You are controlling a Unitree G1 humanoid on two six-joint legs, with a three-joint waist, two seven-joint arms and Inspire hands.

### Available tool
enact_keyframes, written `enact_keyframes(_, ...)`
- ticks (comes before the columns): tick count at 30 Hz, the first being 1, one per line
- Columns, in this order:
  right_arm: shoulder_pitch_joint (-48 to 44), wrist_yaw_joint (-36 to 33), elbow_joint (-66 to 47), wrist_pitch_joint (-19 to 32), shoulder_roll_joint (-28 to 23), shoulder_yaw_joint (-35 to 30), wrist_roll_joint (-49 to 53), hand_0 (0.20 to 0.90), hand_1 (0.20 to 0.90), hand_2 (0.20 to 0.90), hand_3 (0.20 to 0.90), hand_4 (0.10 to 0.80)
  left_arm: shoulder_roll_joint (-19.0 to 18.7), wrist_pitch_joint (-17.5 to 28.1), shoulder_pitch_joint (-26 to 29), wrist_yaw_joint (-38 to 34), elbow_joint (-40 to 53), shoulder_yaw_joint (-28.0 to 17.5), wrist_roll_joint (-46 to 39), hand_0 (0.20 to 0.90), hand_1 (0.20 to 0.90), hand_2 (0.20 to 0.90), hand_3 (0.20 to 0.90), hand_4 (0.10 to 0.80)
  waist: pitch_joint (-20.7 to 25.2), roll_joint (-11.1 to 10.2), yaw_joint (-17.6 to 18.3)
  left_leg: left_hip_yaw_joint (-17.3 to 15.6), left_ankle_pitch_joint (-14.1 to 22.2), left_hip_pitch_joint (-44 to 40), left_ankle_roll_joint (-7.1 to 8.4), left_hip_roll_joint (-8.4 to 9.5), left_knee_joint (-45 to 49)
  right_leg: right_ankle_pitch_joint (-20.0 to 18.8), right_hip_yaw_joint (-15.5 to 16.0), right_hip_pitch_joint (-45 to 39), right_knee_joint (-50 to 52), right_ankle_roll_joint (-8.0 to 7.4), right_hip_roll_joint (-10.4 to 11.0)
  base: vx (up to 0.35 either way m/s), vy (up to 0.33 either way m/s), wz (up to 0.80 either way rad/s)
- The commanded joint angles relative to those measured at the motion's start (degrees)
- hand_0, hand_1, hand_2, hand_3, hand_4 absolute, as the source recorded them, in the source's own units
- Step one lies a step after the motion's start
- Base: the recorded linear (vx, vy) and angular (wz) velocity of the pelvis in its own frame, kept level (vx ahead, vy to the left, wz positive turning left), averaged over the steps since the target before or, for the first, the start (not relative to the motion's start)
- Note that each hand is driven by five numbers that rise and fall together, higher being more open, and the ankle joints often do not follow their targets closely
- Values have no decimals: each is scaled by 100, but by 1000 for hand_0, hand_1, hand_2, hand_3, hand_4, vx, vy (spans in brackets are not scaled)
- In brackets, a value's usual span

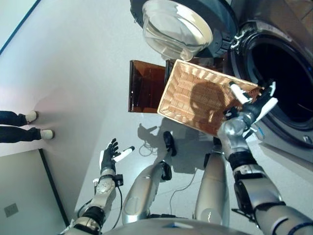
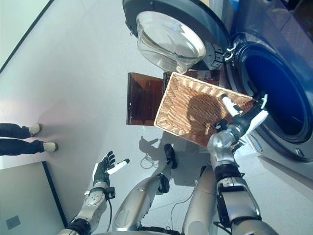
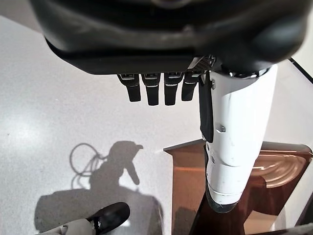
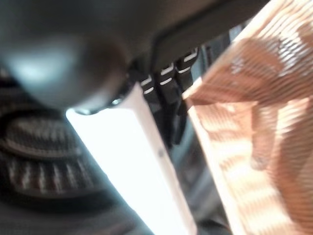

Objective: Pick up the clothes and place them into the washing machine

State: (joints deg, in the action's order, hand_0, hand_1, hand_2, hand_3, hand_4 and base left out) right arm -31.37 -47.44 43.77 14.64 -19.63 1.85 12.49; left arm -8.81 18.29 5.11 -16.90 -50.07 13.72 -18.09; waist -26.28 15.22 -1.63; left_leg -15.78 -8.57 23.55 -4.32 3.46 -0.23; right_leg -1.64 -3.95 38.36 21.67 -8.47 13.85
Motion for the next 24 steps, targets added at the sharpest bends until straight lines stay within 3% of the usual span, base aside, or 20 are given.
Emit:
enact_keyframes(1, 220, 47, -475, 103, -212, 205, -683, 900, 900, 900, 900, 800, -114, 182, -21, -373, -606, -363, 211, 900, 900, 900, 900, 800, 363, 24, 6, -21, 161, 451, 615, -166, 521, -76, 230, -223, -282, 466, -434, 0, 0, 0)
enact_keyframes(13, 767, 427, 555, -7, 117, 848, -1137, 900, 900, 900, 900, 800, -102, -20, 55, -582, -1527, -577, 754, 900, 900, 900, 900, 800, 583, -260, 33, 60, 268, -59, 625, -216, 494, -84, 364, -870, -522, 430, -453, 42, -9, 0)
enact_keyframes(21, 1489, 1301, 2490, -697, 296, 1671, -2435, 900, 900, 900, 900, 800, -39, -185, 50, -267, -2052, -685, 1202, 900, 900, 900, 900, 800, 960, -518, 34, 253, 290, -826, 662, -217, 188, -133, 668, -1874, -1095, 340, -429, 101, -29, 5)
enact_keyframes(24, 1793, 1501, 3044, -890, 265, 1569, -2692, 900, 900, 900, 900, 800, 11, -183, 24, -79, -2142, -723, 1145, 900, 900, 900, 900, 800, 1164, -620, 59, 328, 282, -1048, 673, -235, 48, -153, 804, -2181, -1351, 301, -404, 94, -24, 13)
